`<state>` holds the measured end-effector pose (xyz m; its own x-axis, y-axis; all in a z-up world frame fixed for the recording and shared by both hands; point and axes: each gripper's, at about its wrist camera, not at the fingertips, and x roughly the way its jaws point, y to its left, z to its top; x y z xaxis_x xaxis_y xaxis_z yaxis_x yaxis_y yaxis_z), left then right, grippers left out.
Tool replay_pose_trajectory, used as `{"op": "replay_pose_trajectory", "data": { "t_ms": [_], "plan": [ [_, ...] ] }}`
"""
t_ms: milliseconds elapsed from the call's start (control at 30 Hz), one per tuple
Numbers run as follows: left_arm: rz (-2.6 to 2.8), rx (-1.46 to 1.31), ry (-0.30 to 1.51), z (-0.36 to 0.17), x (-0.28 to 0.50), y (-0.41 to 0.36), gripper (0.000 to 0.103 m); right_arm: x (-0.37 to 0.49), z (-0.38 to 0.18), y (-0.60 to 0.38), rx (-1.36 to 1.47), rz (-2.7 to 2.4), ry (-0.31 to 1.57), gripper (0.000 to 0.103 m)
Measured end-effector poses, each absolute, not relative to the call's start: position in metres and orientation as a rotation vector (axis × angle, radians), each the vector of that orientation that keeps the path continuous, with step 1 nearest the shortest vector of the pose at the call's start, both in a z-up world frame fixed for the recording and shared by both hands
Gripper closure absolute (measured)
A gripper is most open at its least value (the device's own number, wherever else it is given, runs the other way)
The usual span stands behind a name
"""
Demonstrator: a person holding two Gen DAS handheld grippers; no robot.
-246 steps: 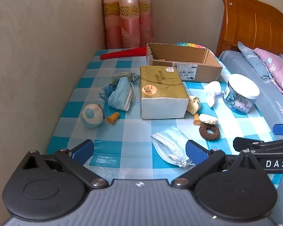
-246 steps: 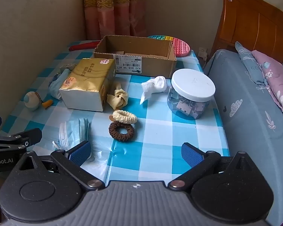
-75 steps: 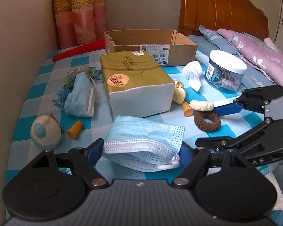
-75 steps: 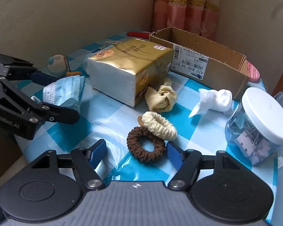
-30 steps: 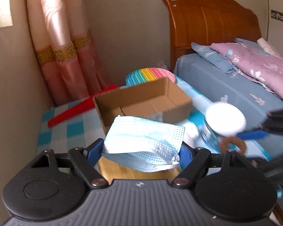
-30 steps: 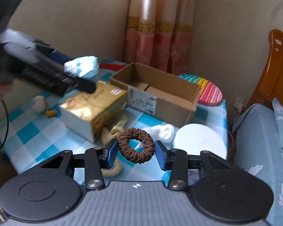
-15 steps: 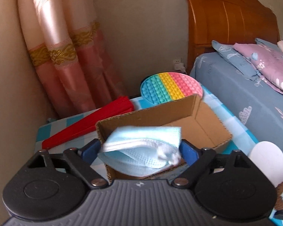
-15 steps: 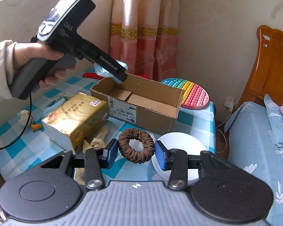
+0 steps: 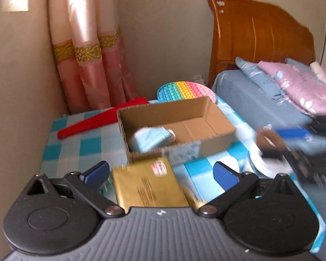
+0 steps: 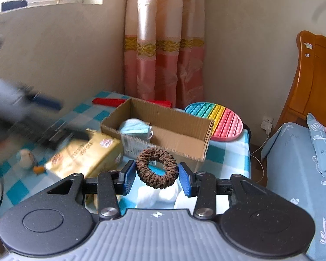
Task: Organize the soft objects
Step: 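Carry the mask and hair tie into the cardboard box and open both tools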
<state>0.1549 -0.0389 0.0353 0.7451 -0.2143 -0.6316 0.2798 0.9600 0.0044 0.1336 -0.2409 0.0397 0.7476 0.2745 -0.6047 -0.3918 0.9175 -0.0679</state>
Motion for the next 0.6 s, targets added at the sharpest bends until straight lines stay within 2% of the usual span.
{"op": "replay_pose_trajectory", "data": {
  "t_ms": [267, 500, 533, 567, 600],
  "plan": [
    [-0.222, 0.0, 0.717, 0.011, 0.095, -0.013, 0.001, 0.188, 0.047, -0.226, -0.212, 0.33, 0.621, 0.055],
    [-0.124, 0.097, 0.663, 0.005, 0.062, -0.005, 0.001, 0.247, 0.041, -0.213, -0.226, 0.277, 0.66, 0.053],
    [-0.121, 0.105, 0.657, 0.004, 0.059, -0.003, 0.001, 0.253, 0.041, -0.213, -0.215, 0.274, 0.662, 0.045],
    [-0.12, 0.109, 0.651, 0.005, 0.056, -0.001, 0.001, 0.259, 0.041, -0.214, -0.196, 0.268, 0.67, 0.029],
    [-0.123, 0.111, 0.647, 0.006, 0.054, 0.0, 0.001, 0.263, 0.041, -0.215, -0.18, 0.261, 0.675, 0.02]
  ]
}}
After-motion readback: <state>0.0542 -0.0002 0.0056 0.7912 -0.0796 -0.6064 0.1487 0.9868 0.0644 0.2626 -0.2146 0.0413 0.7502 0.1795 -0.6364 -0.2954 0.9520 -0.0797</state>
